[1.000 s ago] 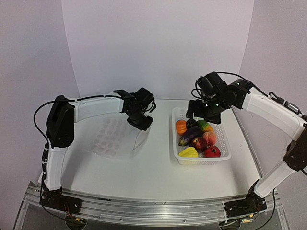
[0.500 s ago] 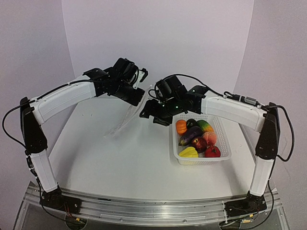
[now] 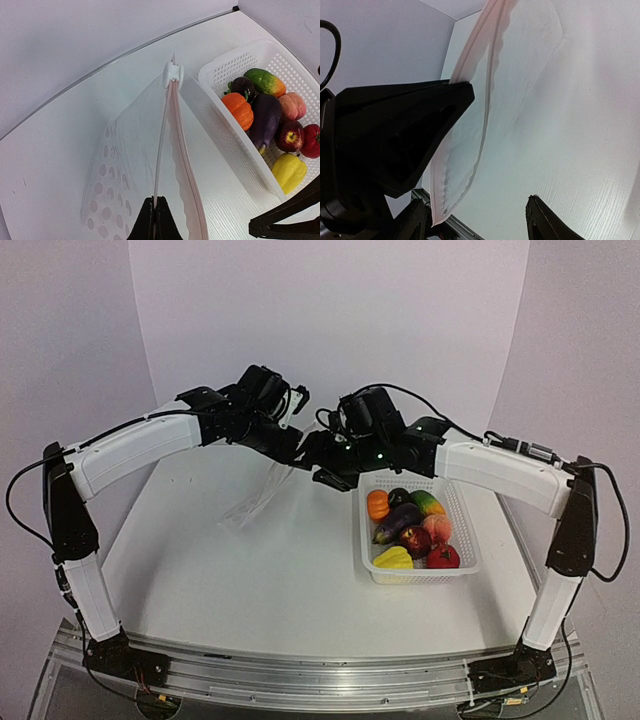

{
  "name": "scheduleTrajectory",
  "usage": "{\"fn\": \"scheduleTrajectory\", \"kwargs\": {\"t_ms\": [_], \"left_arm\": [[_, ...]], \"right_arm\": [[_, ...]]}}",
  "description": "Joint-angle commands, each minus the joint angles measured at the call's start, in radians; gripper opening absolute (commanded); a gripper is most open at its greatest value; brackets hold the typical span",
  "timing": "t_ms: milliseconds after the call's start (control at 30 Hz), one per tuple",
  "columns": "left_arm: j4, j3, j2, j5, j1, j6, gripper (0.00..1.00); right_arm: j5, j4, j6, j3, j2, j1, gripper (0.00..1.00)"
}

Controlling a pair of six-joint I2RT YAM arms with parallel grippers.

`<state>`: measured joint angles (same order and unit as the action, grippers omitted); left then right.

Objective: Place the food in the zip-top bag and seal the zipper
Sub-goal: Open the zipper of the food storage bag.

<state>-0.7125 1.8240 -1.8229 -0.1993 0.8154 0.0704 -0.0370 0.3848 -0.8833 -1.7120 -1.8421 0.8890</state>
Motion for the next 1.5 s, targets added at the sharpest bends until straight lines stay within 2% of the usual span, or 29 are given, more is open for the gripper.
{"fn": "scheduleTrajectory", "kwargs": {"t_ms": [0, 167, 267, 300, 400, 433, 533, 633, 733, 867, 967, 1167, 1233, 1367, 1467], "left_arm": [[0.034, 0.009, 0.021, 0.032, 0.005, 0.010, 0.00], [0.027, 0.016, 0.023, 0.050, 0.005, 0.022, 0.00], [0.020, 0.007, 0.033, 0.064, 0.005, 0.032, 0.00], [0.014, 0.007, 0.035, 0.064, 0.004, 0.030, 0.00], [0.008, 0.004, 0.055, 0.008, -0.003, -0.027, 0.00], [0.017, -0.002, 0.068, -0.017, -0.014, -0.065, 0.00], [0.082, -0.041, 0.118, -0.097, -0.049, -0.192, 0.00], [0.147, -0.085, 0.169, -0.156, -0.060, -0.317, 0.00], [0.122, -0.068, 0.181, -0.179, -0.049, -0.347, 0.00], [0.027, -0.030, 0.170, -0.182, -0.026, -0.301, 0.00], [0.000, -0.036, 0.158, -0.169, -0.010, -0.265, 0.00], [0.035, -0.021, 0.116, -0.165, -0.008, -0.256, 0.00], [0.041, -0.006, 0.096, -0.159, -0.008, -0.247, 0.00], [0.037, 0.019, 0.074, -0.133, -0.007, -0.233, 0.00], [0.037, 0.026, 0.065, -0.123, -0.005, -0.232, 0.00]], "right_arm": [[0.070, -0.038, -0.042, -0.055, -0.051, 0.000, 0.62], [0.091, -0.037, -0.044, -0.108, -0.129, 0.000, 0.58], [0.107, -0.029, -0.011, -0.156, -0.170, -0.001, 0.51], [0.128, -0.017, -0.003, -0.160, -0.175, -0.001, 0.43], [0.256, 0.067, 0.004, -0.120, -0.145, -0.012, 0.06], [0.306, 0.092, 0.004, -0.093, -0.124, -0.017, 0.01], [0.417, 0.145, 0.043, -0.029, -0.060, -0.026, 0.00], [0.434, 0.183, 0.085, -0.051, -0.050, -0.030, 0.00], [0.326, 0.189, 0.134, -0.118, -0.084, -0.031, 0.00], [0.150, 0.189, 0.204, -0.199, -0.131, -0.030, 0.00], [0.059, 0.189, 0.260, -0.218, -0.123, -0.031, 0.10], [-0.097, 0.191, 0.387, -0.195, -0.026, -0.032, 0.55], [-0.114, 0.193, 0.416, -0.173, 0.027, -0.036, 0.66], [-0.055, 0.206, 0.386, -0.071, 0.175, -0.101, 0.77], [0.165, 0.275, 0.278, 0.021, 0.238, -0.186, 0.84]]}}
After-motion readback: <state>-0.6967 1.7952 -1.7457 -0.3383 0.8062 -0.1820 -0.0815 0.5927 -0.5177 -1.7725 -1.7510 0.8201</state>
